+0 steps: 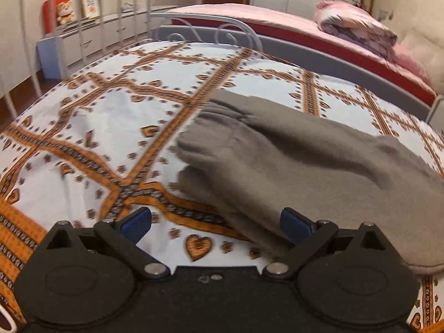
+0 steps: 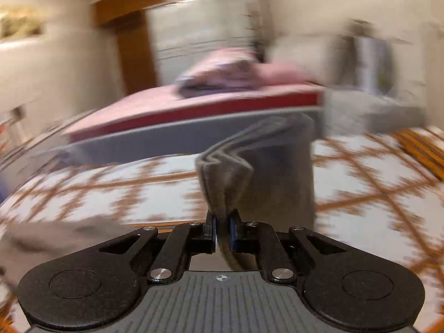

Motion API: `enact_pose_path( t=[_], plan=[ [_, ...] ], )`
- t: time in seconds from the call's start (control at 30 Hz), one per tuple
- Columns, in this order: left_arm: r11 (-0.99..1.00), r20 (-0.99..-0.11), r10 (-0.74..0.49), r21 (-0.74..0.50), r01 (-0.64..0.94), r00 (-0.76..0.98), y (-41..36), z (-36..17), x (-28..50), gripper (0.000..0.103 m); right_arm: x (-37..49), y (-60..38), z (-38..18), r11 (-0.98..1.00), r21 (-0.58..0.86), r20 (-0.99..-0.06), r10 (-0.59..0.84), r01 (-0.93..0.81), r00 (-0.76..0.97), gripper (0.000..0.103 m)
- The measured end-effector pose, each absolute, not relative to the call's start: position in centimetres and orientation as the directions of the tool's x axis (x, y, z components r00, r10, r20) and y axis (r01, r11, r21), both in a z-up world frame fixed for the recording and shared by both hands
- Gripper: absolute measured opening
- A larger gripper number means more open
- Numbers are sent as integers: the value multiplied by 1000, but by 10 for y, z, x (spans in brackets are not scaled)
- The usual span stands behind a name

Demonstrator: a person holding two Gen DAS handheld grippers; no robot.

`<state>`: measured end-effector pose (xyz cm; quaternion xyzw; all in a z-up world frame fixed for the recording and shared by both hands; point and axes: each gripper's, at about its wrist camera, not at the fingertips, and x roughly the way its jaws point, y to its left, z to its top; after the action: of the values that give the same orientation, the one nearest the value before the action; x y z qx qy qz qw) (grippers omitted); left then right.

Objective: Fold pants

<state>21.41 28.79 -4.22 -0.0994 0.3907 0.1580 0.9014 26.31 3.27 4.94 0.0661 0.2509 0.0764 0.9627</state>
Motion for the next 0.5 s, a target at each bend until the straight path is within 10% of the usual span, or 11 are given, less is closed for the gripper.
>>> enact_pose_path(
  t=[0.13, 0.23, 0.5],
  plan=[
    [913, -741, 216, -76, -400, 635, 308, -45, 202, 93, 256, 136, 21, 943, 137, -515, 330, -304, 791, 11],
    [895, -749, 220, -99, -434, 625, 321, -47, 194, 93, 251, 204, -36, 867, 58, -704, 387, -494, 596, 37],
    [886, -746, 217, -120, -447, 630, 333, -49, 187, 93, 232, 169, -33, 884, 146, -550, 445, -443, 706, 37]
  ],
)
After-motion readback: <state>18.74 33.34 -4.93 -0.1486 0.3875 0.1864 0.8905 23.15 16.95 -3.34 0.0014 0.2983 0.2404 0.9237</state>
